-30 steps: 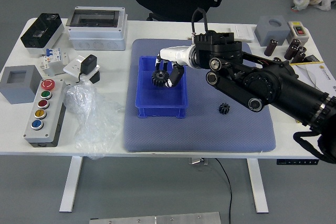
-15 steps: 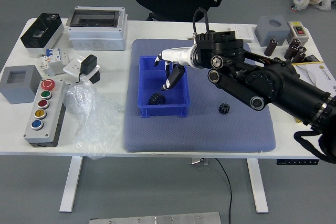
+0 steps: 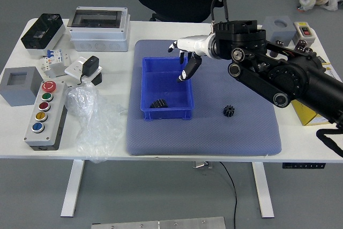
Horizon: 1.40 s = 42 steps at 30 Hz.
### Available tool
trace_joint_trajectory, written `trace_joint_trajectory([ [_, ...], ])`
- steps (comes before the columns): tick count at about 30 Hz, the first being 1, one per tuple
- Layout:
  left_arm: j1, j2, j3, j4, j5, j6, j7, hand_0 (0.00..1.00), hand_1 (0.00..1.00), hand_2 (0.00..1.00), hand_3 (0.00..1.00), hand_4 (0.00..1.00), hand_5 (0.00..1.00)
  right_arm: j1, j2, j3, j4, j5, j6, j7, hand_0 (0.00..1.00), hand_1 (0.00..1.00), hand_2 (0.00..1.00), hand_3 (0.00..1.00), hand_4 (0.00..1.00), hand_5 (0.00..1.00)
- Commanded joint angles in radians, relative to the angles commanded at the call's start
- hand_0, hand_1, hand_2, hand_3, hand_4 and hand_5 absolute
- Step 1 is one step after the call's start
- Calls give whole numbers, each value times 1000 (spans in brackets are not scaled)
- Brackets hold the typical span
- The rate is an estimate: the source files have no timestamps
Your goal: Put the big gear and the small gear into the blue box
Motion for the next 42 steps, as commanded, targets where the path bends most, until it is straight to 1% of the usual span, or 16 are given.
trace_joint_trajectory([
  [7, -2, -2, -17, -1, 8, 0, -2, 857, 825, 820, 772, 593, 372, -48, -90, -9, 35, -12, -3, -2, 642, 605, 698, 929, 880, 280],
  [9, -1, -2, -20, -1, 10, 0, -3, 857, 825, 820, 772, 593, 372, -60, -110, -11, 41, -16, -5, -1, 642, 605, 698, 929, 880, 280],
  [10, -1, -2, -20, -1, 10, 1, -3, 857, 825, 820, 772, 592, 372, -66, -120, -12, 44, -19, -7, -1, 605, 588, 706, 913, 877, 279],
  [15, 1, -1, -25, -1, 13, 3, -4, 857, 825, 820, 772, 592, 372, -103, -169, -22, 55, -31, -11, 2, 605, 588, 706, 913, 877, 279],
  [16, 1, -2, -26, -1, 14, 3, -5, 856, 825, 820, 772, 592, 372, -110, -178, -25, 57, -35, -11, 2, 563, 570, 707, 892, 868, 264],
  [21, -2, -4, -31, -1, 17, 3, -5, 856, 825, 820, 772, 592, 372, -138, -216, -50, 64, -48, -2, 2, 563, 570, 707, 892, 868, 264],
  [22, -2, -5, -33, -1, 19, 3, -5, 857, 825, 820, 772, 592, 371, -142, -223, -56, 65, -50, 1, 1, 537, 560, 710, 795, 837, 214],
  [26, -4, -5, -35, -1, 19, 4, -5, 857, 825, 820, 772, 592, 371, -149, -239, -79, 69, -52, 18, -1, 537, 560, 710, 795, 837, 214],
  [27, -4, -5, -35, -1, 20, 4, -5, 857, 825, 821, 772, 593, 372, -150, -242, -84, 70, -52, 23, -2, 527, 561, 721, 784, 806, 144],
  [32, -2, -3, -38, -1, 21, 4, -5, 857, 825, 821, 772, 593, 372, -151, -253, -99, 78, -50, 52, -10, 527, 561, 721, 784, 806, 144],
  [33, -2, -3, -37, -1, 21, 4, -5, 857, 824, 821, 772, 593, 372, -152, -255, -100, 80, -50, 55, -11, 532, 573, 730, 784, 804, 138],
  [39, -2, -2, -37, -1, 22, 4, -5, 857, 824, 821, 772, 593, 372, -151, -252, -96, 85, -46, 60, -14, 532, 573, 730, 784, 804, 138],
  [40, -2, -2, -37, -1, 22, 4, -5, 857, 825, 821, 772, 593, 371, -150, -250, -95, 84, -45, 60, -15, 534, 574, 728, 784, 828, 185],
  [42, -1, -2, -37, -1, 22, 4, -5, 857, 825, 821, 772, 593, 371, -148, -245, -94, 84, -44, 62, -17, 534, 574, 728, 784, 828, 185],
])
